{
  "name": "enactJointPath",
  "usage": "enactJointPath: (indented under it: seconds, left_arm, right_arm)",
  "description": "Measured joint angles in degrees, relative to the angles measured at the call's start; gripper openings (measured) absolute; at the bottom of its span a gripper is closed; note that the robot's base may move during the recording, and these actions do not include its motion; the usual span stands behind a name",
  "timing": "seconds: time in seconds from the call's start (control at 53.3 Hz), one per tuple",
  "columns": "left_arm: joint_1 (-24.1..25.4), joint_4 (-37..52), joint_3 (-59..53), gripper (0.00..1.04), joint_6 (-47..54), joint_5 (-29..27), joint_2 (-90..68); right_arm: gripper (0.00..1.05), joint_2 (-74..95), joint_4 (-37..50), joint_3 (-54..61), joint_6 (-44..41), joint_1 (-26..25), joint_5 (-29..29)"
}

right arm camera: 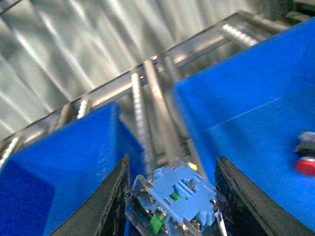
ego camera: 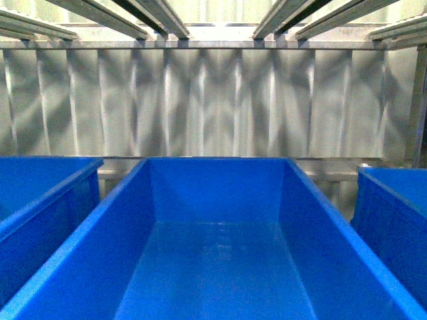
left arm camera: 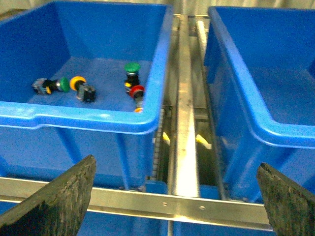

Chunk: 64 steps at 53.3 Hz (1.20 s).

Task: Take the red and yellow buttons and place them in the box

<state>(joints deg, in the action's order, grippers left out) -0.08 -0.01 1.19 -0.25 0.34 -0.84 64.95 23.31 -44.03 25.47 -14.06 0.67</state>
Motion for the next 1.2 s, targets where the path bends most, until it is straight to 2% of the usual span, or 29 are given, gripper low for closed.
enactJointPath:
  seconds: [0.188,0.357,0.488,0.638,0.732,0.976,1.201]
  left_arm:
    - [0.02,-0.07,0.0,0.97,0.0,-0.13,0.0]
    - [0.09,-0.07,0.0,0.97,0.0,-0.28,0.0]
    - [0.09,-0.07,0.0,0.97,0.0,-0.31,0.0]
    - [0.09,-0.07,0.0,0.97,0.0,-0.33,0.0]
    - [0.09,-0.07,0.0,0.97,0.0,-0.31,0.0]
    - [0.09,-0.07,0.0,0.97,0.0,-0.31,0.0]
    - [0.09,-0.07,0.0,0.97,0.0,-0.33,0.0]
  right_arm:
    - [0.43,5.92,0.17,-6.16,-2.84,-2.23,-0.83]
    - [0.43,13.4,-3.43,-11.52,-8.98,-3.06,3.28]
    - [0.43,20.85,-9.53,-19.61,-14.05,-2.47,6.16]
    - [0.43,29.42,-20.72,-28.2,-19.47,-2.49,10.4]
    - [0.43,34.07,-23.52,-31.98,-22.12,-2.75,12.48]
    - [0.43,43.23,-28.76,-38.88,-26.49,-4.13,12.63]
    - [0.43,47.98,-28.52,-39.98,-29.33,-4.09,12.26]
